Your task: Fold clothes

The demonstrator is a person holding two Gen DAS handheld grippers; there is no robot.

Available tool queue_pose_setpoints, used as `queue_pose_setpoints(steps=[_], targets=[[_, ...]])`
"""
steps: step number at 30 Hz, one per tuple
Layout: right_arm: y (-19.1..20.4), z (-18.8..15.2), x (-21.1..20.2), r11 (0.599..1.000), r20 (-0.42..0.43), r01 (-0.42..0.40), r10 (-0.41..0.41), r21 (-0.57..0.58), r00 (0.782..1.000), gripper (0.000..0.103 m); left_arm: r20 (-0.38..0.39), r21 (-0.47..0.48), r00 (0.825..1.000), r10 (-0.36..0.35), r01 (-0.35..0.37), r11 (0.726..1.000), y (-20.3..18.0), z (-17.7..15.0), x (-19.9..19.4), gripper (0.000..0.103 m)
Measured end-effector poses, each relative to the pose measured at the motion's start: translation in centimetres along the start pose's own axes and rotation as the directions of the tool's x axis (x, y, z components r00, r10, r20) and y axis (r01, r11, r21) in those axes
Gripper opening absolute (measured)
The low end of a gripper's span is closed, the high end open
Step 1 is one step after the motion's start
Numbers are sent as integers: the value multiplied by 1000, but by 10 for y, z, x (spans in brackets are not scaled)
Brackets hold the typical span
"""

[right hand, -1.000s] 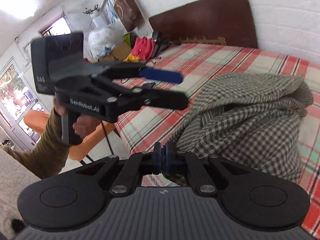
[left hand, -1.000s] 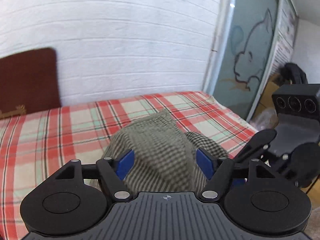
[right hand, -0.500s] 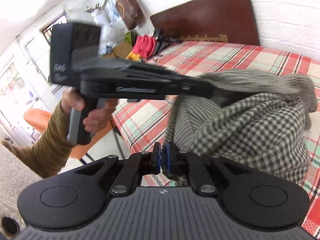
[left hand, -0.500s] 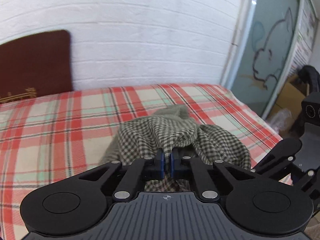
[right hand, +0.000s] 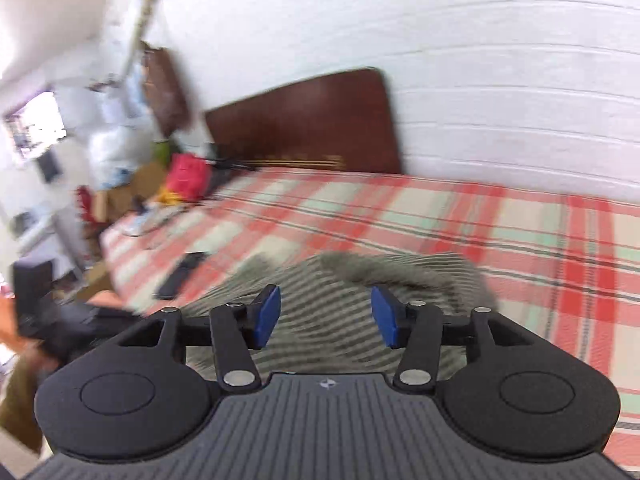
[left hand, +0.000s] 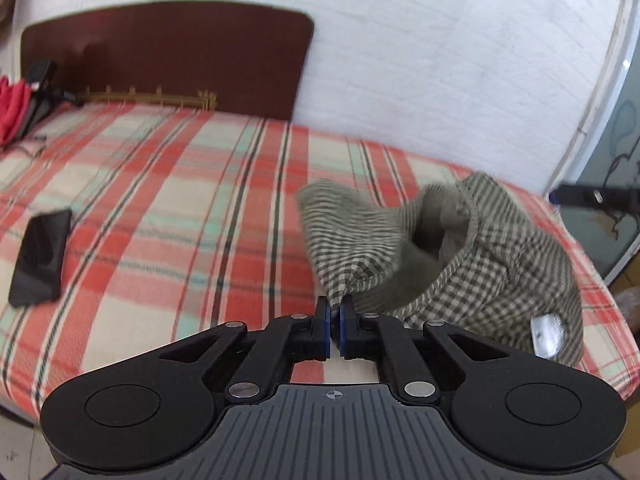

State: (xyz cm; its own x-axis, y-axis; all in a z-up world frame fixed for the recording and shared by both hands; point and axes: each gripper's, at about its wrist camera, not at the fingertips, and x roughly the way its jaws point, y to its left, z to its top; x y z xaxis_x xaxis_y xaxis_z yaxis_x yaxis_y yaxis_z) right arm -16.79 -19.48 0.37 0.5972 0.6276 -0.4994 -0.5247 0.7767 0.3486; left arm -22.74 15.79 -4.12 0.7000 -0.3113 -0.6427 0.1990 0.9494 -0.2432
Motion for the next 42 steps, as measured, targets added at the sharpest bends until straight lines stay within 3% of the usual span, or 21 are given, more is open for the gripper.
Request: queue_pose_setpoints(steps=[7,9,15,18,19,20,21,22,28,34,37,42], targets=[[-28,27,50,996,-100,86,-84,14,991,68,-54,56,998,-33,36,998,-15,-29,-4,0],[-42,31,62,991,-153,107,-94,76,984,74,-48,44,998,-38,41,998,-13,-31,-7,0],[-59,24,85,984,-224,169,-154,47,962,85,-69,18,997,-45,46,999,-3,-32,1,0],[-65,17,93,988,-263,145,-125,59,957,87,-80,9,996,-48,49,999,0,-32,4,0],[-67,15,94,989,-274,132,-109,69,956,75,-82,7,995,-48,49,999,0,-32,5,0],[-68,13,96,990,-284,119,-93,78,954,32,-84,5,995,-48,48,999,0,-32,6,0],[-69,11,97,990,-291,109,-78,92,953,14,-86,2,995,-48,48,999,0,-32,6,0],[-69,12,94,989,-284,103,-70,102,956,10,-88,0,995,-48,48,999,0,-32,7,0],[-46,25,29,996,-118,51,-42,76,992,7,-85,35,995,-48,51,998,-7,-29,1,0],[-21,-3,-72,996,8,3,-4,84,1000,7,-109,75,992,-66,74,994,-18,-37,-4,0],[-19,-36,-102,990,5,21,-22,139,1000,7,-139,94,986,-92,105,990,-24,-46,-1,0],[-49,-106,-95,936,-122,81,-41,342,992,7,-210,80,970,-121,140,987,-24,-64,14,0]])
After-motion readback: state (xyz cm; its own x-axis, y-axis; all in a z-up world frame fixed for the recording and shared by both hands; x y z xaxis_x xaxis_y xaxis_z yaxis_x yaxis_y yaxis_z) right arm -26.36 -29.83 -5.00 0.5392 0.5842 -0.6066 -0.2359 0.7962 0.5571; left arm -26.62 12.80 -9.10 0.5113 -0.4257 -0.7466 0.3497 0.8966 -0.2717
